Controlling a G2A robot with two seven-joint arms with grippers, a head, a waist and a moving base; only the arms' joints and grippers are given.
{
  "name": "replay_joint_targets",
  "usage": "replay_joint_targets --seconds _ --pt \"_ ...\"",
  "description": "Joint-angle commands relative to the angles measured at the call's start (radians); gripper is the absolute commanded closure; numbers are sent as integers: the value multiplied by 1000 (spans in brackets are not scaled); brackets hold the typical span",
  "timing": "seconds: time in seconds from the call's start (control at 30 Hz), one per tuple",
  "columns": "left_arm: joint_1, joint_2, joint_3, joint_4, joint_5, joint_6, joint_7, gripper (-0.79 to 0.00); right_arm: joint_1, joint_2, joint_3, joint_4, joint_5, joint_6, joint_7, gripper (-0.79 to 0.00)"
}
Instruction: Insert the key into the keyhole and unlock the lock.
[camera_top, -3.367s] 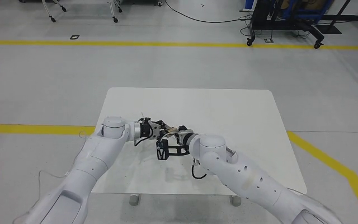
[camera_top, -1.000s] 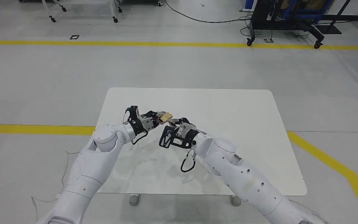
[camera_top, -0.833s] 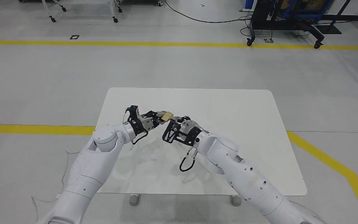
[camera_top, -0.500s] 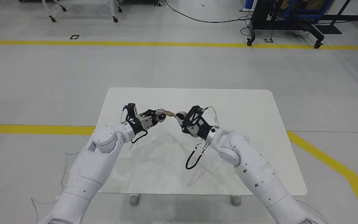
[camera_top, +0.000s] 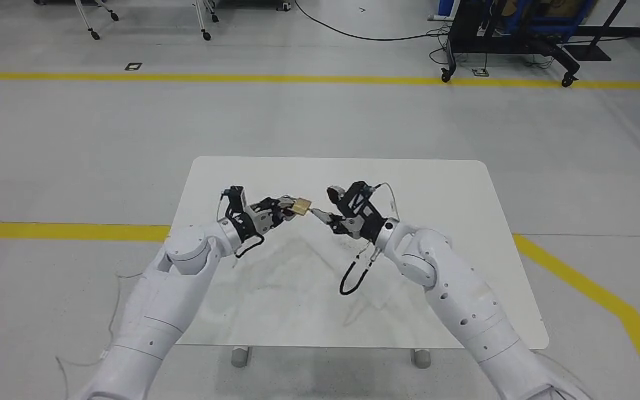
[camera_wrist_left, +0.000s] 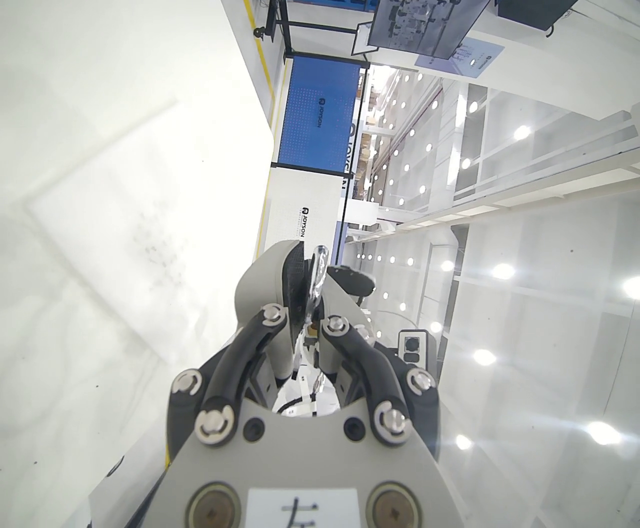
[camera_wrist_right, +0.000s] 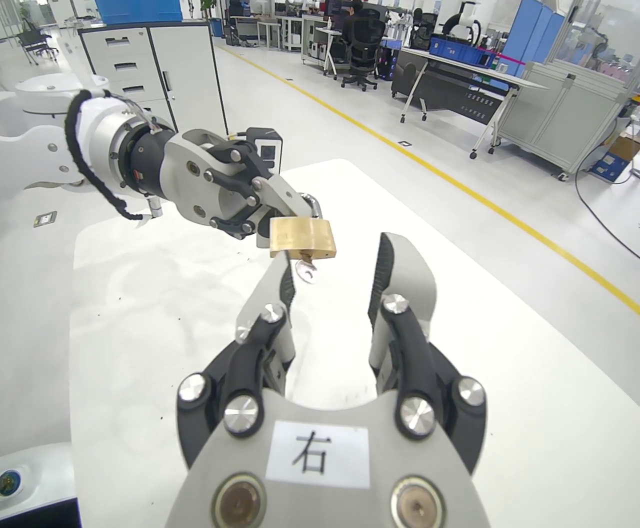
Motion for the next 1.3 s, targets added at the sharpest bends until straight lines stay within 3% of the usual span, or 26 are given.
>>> replay_joint_targets --seconds 0.0,0.17,0.33,0.63,0.9,0.93,0.97,1.0,1.03,1.27 --pt "0 -1 13 -4 25 3 -1 0 -18 8 37 -20 -2 4 -8 -785" --pt "-21 -6 81 3 133 61 -32 0 -95 33 161 -95 9 12 -30 -785" --pt "-99 -31 209 59 286 116 -27 0 -174 57 282 -193 9 -26 -31 -785" --pt "-225 -104 395 184 458 53 76 0 -174 57 282 -193 9 -26 -31 -785" --pt "-327 -184 500 346 490 39 119 0 -174 57 282 -193 9 -26 -31 -785" --pt "-337 -194 509 365 491 40 116 -43 -174 57 282 -193 9 -26 -31 -785" --pt "-345 -202 516 384 488 38 115 -296 -174 57 282 -193 9 -26 -31 -785" --pt "-353 -209 519 405 484 40 113 -686 -174 57 282 -193 9 -26 -31 -785" --pt "-362 -216 521 424 479 37 109 -785 -174 57 282 -193 9 -26 -31 -785" --pt "-459 -224 470 531 435 21 -1 -785 -174 57 282 -193 9 -26 -31 -785"
